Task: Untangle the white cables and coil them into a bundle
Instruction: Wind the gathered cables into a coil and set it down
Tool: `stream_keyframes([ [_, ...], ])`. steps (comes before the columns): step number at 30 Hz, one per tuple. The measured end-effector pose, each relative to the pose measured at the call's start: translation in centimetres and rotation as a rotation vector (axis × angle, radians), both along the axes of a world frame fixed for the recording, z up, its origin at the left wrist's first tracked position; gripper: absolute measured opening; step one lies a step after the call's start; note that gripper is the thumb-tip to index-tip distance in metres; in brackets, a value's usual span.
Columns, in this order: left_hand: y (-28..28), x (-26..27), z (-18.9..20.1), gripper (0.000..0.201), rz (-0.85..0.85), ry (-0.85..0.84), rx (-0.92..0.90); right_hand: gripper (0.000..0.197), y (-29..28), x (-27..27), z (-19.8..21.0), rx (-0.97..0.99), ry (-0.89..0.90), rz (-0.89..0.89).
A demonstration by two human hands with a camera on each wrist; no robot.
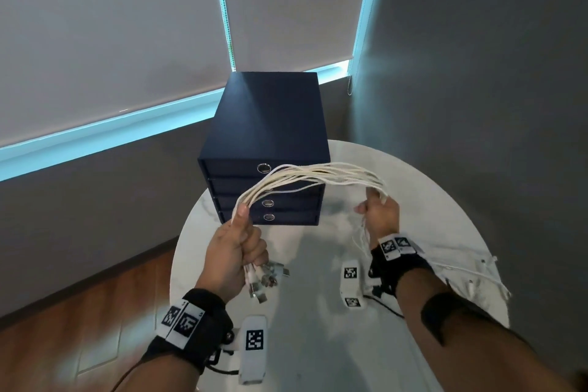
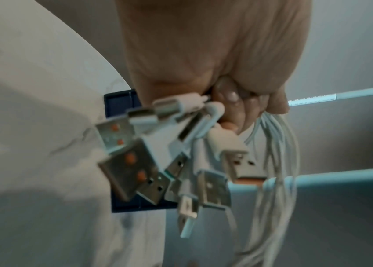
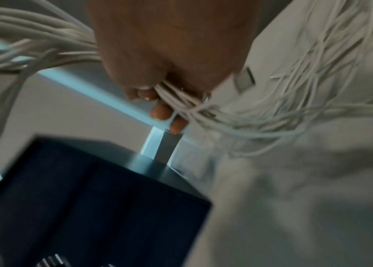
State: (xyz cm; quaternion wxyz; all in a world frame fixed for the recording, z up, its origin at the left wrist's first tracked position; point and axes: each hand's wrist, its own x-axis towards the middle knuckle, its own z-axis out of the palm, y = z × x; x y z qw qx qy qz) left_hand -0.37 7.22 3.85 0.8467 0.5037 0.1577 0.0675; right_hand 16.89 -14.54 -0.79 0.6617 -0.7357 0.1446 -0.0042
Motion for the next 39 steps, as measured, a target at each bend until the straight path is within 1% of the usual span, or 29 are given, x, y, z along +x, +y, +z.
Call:
stream_keyframes([
  [1, 0.4, -0.1, 0.3, 0.057, 0.026, -0.003, -0.028, 0.042, -0.2, -0.7, -1.7, -0.150, 0.040, 0.099],
  [2, 0.9, -0.1, 0.6, 0.054, 0.048, -0.013, -0.059, 0.043, -0.3, -1.4, -2.9, -0.283, 0.080, 0.206],
  [3, 1.3, -0.1, 1.0, 0.053, 0.062, -0.026, -0.086, 0.039, -0.5, -1.8, -4.1, -0.402, 0.117, 0.322],
  [5, 1.9, 0.0, 1.5, 0.054, 0.072, -0.044, -0.102, 0.026, -0.3, -2.4, -4.7, -0.575, 0.199, 0.528],
  [6, 2.1, 0.1, 1.7, 0.054, 0.074, -0.043, -0.095, 0.031, -0.1, -2.6, -4.2, -0.655, 0.242, 0.618],
  [8, 2.2, 0.2, 2.0, 0.053, 0.065, -0.031, -0.070, 0.062, 0.5, -2.7, -2.4, -0.768, 0.257, 0.747],
  [9, 2.1, 0.3, 2.0, 0.053, 0.057, -0.022, -0.049, 0.080, 0.8, -2.9, -1.0, -0.767, 0.227, 0.760],
  [10, 2.0, 0.3, 2.0, 0.052, 0.049, -0.011, -0.020, 0.097, 1.3, -3.2, 0.8, -0.723, 0.169, 0.749],
  [11, 1.9, 0.4, 2.0, 0.052, 0.041, 0.000, 0.005, 0.110, 1.8, -3.6, 2.6, -0.684, 0.077, 0.729],
  [12, 1.7, 0.5, 1.9, 0.052, 0.036, 0.006, 0.020, 0.115, 2.5, -4.0, 4.7, -0.669, -0.056, 0.729],
  [13, 1.5, 0.6, 1.8, 0.052, 0.029, 0.011, 0.027, 0.115, 3.3, -4.4, 6.4, -0.679, -0.206, 0.741],
  [15, 1.1, 0.8, 1.9, 0.053, 0.007, 0.014, 0.041, 0.110, 5.4, -5.2, 9.0, -0.681, -0.500, 0.816],
  [17, 1.0, 0.9, 2.2, 0.053, -0.023, 0.008, 0.071, 0.099, 7.6, -6.0, 10.1, -0.671, -0.669, 0.954],
  [18, 1.1, 0.9, 2.4, 0.053, -0.030, 0.006, 0.082, 0.088, 8.5, -6.2, 10.0, -0.659, -0.692, 1.016],
  [19, 1.4, 0.8, 2.4, 0.053, -0.031, 0.005, 0.079, 0.073, 9.2, -6.3, 9.7, -0.630, -0.673, 1.055],
  [21, 2.0, 0.4, 2.6, 0.052, -0.043, 0.008, 0.078, 0.038, 10.0, -6.4, 9.4, -0.547, -0.589, 1.076],
  [22, 2.3, 0.1, 2.6, 0.052, -0.059, 0.011, 0.095, 0.026, 10.2, -6.4, 9.2, -0.530, -0.571, 1.073],
  [25, 2.5, -0.8, 2.6, 0.053, -0.116, 0.022, 0.127, 0.008, 10.8, -6.7, 8.6, -0.504, -0.541, 1.088],
  [26, 2.5, -1.0, 2.5, 0.053, -0.138, 0.022, 0.129, 0.010, 11.0, -6.7, 8.5, -0.493, -0.513, 1.087],
  [27, 2.6, -1.1, 2.3, 0.054, -0.165, 0.025, 0.137, 0.018, 11.2, -6.6, 8.4, -0.507, -0.498, 1.072],
  [28, 2.8, -1.2, 2.1, 0.056, -0.196, 0.033, 0.157, 0.023, 11.3, -6.5, 8.4, -0.545, -0.500, 1.056],
  [30, 3.4, -1.2, 2.0, 0.057, -0.249, 0.054, 0.242, 0.027, 11.4, -6.1, 8.6, -0.669, -0.535, 1.050],
  [31, 3.8, -1.2, 2.1, 0.054, -0.260, 0.063, 0.316, 0.028, 11.4, -5.9, 8.7, -0.735, -0.557, 1.062],
  [33, 4.6, -1.0, 2.7, 0.040, -0.242, 0.063, 0.461, 0.032, 11.4, -5.8, 9.2, -0.860, -0.583, 1.104],
  [35, 5.2, -0.7, 3.3, 0.029, -0.218, 0.058, 0.533, 0.032, 11.3, -5.9, 9.6, -0.951, -0.603, 1.141],
  [37, 4.9, -0.6, 3.4, 0.030, -0.235, 0.051, 0.563, 0.028, 11.3, -6.1, 10.1, -0.992, -0.613, 1.144],
  [39, 3.7, -0.8, 3.0, 0.027, -0.254, 0.036, 0.544, 0.023, 11.3, -6.1, 10.5, -0.991, -0.630, 1.106],
])
